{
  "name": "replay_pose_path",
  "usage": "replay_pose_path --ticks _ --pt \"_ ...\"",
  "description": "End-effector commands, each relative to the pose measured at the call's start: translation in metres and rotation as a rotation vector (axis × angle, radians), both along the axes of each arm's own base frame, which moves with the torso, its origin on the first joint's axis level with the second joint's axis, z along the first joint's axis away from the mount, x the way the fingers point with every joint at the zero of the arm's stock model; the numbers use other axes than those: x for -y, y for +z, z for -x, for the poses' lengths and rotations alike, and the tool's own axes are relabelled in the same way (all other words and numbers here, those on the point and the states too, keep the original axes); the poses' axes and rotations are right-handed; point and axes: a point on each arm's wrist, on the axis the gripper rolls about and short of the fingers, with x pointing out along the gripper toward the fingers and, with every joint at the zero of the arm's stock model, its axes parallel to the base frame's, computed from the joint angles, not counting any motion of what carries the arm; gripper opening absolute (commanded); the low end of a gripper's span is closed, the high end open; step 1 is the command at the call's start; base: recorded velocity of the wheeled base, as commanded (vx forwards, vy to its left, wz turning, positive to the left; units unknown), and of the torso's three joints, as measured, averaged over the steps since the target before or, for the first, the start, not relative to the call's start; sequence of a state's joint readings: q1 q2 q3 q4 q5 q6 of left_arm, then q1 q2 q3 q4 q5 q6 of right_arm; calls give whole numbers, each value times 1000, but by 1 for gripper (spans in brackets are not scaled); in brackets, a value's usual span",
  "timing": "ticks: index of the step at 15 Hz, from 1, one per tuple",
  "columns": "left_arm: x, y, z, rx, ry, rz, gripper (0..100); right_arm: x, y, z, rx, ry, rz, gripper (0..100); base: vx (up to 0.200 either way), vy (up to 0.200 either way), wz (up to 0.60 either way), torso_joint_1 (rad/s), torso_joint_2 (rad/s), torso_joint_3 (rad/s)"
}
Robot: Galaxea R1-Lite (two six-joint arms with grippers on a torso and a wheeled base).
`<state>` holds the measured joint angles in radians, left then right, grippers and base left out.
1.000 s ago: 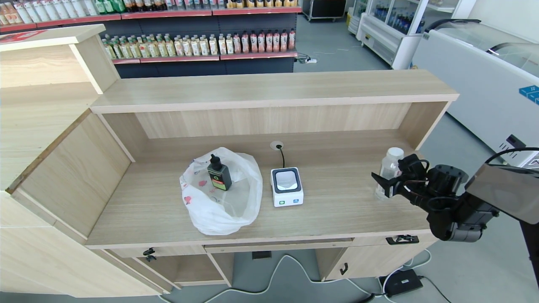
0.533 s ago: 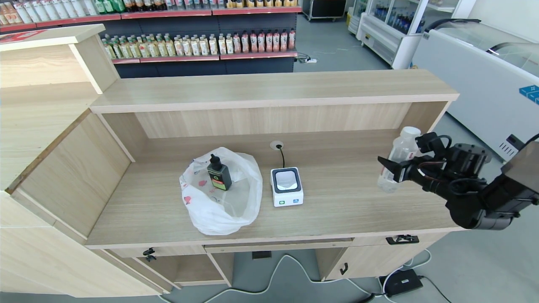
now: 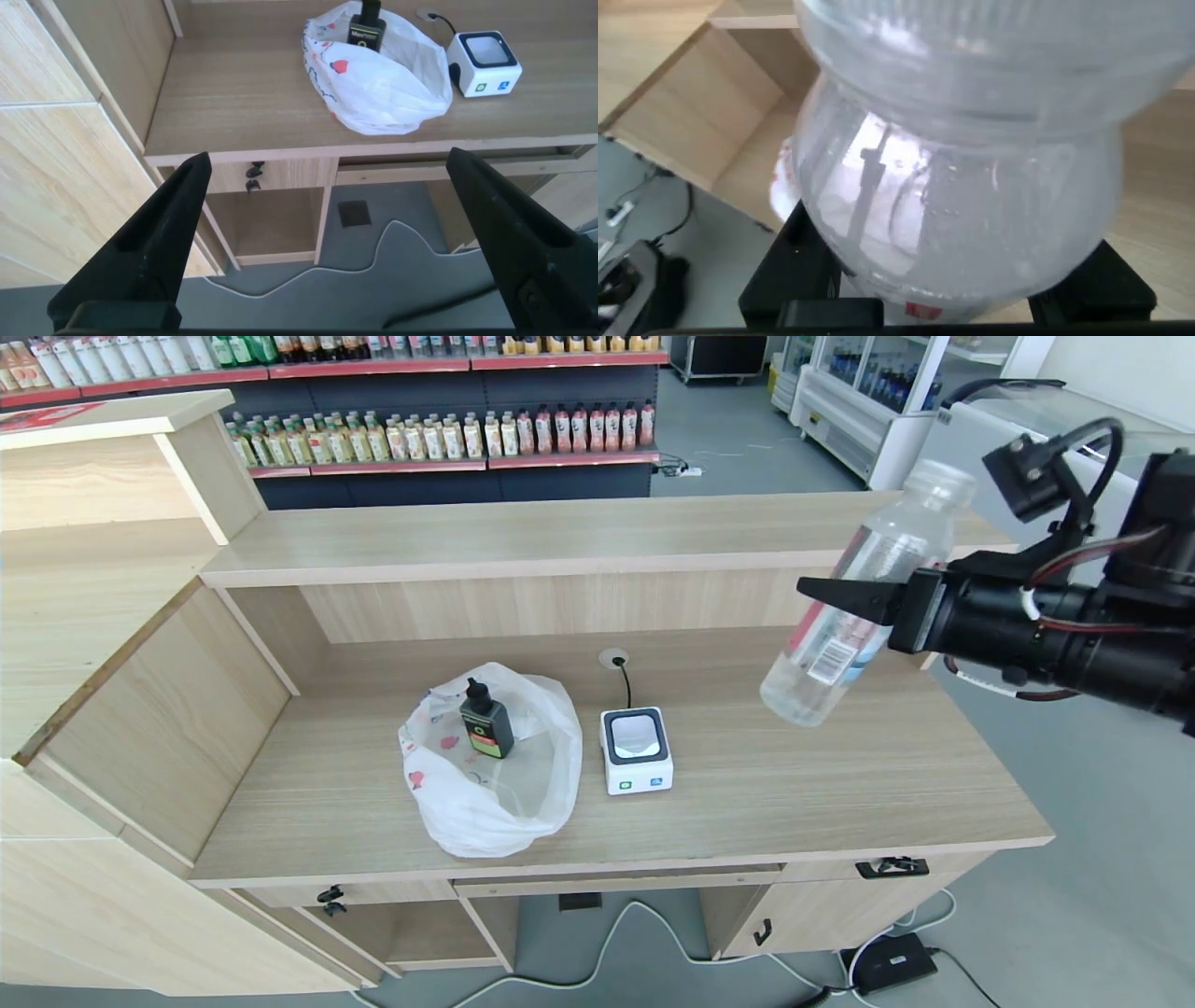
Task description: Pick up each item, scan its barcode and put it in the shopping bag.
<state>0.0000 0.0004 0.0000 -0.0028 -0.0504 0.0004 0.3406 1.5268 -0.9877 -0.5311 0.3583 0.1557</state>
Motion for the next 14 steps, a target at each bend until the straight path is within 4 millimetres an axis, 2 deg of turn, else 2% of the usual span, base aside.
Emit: replay_pose_path --ticks 1,3,5,7,14 --pt "0 0 0 1 0 0 100 -14 60 66 92 135 -64 0 0 0 0 0 0 0" --pt "0 0 0 1 0 0 100 -21 74 88 50 208 -76 0 0 0 0 0 0 0" --pt "0 0 0 1 -2 0 100 -24 84 103 48 242 -82 0 0 0 0 0 0 0" --pt "0 0 0 1 0 0 100 -24 92 109 31 243 -82 0 0 0 0 0 0 0" --pt "0 0 0 1 0 0 100 -20 81 126 -75 281 -16 0 0 0 0 0 0 0"
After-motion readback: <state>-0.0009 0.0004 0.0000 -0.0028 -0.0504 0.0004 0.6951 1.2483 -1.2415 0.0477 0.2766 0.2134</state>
